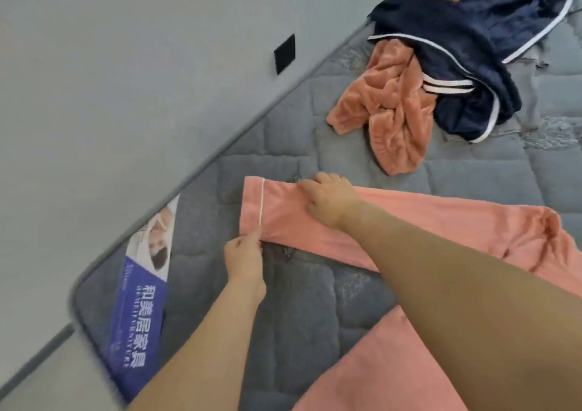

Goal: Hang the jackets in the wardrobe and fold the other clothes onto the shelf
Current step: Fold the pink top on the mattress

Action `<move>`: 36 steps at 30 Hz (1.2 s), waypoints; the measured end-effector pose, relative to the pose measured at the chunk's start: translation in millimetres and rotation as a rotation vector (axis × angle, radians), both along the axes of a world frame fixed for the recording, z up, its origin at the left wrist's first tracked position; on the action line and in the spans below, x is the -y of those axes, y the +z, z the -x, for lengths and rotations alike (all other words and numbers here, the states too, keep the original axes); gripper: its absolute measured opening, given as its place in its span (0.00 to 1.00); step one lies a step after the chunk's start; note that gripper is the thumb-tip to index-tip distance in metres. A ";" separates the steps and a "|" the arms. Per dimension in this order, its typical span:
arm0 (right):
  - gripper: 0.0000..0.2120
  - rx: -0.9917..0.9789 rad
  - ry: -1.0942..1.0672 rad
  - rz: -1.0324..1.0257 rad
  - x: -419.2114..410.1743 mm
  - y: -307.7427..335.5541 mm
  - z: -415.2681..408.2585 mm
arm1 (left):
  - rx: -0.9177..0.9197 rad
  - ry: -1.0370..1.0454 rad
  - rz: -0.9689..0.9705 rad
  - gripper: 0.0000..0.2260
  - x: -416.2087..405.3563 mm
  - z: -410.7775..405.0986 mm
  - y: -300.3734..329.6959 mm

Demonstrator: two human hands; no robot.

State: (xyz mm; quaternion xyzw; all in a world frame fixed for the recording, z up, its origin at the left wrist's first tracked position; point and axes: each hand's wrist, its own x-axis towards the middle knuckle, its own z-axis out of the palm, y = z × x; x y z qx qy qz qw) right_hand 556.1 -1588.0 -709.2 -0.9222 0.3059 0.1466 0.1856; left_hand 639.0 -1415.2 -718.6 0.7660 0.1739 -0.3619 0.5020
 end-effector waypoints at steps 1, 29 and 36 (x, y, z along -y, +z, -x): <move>0.22 -0.021 -0.012 -0.004 -1.2 -3.4 -20.5 | -0.020 0.019 0.019 0.11 -3.2 -2.2 -5.2; 0.15 0.903 -1.324 -0.622 110.3 198.2 335.9 | 0.880 -0.956 0.583 0.03 162.3 321.3 148.9; 0.12 0.747 -2.034 -0.765 -19.8 71.9 584.1 | 0.796 -2.160 0.257 0.15 85.1 524.5 51.8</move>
